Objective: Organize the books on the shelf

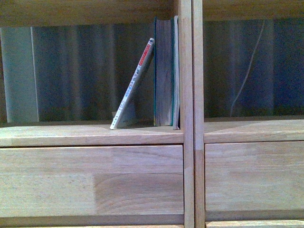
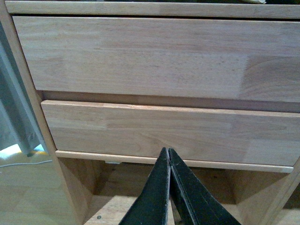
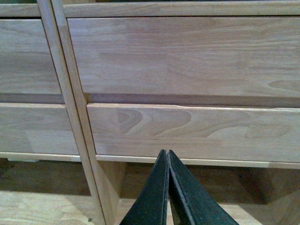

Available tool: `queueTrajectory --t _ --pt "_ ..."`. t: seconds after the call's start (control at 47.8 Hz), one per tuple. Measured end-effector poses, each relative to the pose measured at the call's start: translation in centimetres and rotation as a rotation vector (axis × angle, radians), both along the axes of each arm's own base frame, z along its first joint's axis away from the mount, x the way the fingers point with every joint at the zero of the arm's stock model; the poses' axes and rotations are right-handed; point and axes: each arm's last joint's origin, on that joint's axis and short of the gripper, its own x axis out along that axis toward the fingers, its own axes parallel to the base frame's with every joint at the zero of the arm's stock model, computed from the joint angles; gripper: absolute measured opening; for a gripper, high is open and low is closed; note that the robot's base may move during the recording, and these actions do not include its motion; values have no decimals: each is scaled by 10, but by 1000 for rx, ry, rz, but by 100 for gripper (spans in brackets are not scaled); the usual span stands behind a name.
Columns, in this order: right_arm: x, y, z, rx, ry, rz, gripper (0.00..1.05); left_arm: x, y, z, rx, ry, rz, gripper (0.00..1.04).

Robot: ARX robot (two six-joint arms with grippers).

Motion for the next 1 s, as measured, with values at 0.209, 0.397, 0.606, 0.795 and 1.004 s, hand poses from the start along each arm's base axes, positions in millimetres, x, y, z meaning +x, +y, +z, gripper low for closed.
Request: queueTrajectory --t 0.209,0.397,0.606,0.795,1.004 --pt "0 0 0 0 -1 1 3 -10 0 -3 0 6 0 3" --pt "0 0 0 0 -1 0 3 -11 0 -3 0 5 0 3" --pt "0 0 0 0 -1 0 3 -11 0 -3 0 5 0 3" --pt "0 0 0 -2 -1 0 18 -11 0 -3 0 5 0 26" --pt "0 0 0 -2 -1 0 53 -11 0 -3 0 6 0 61"
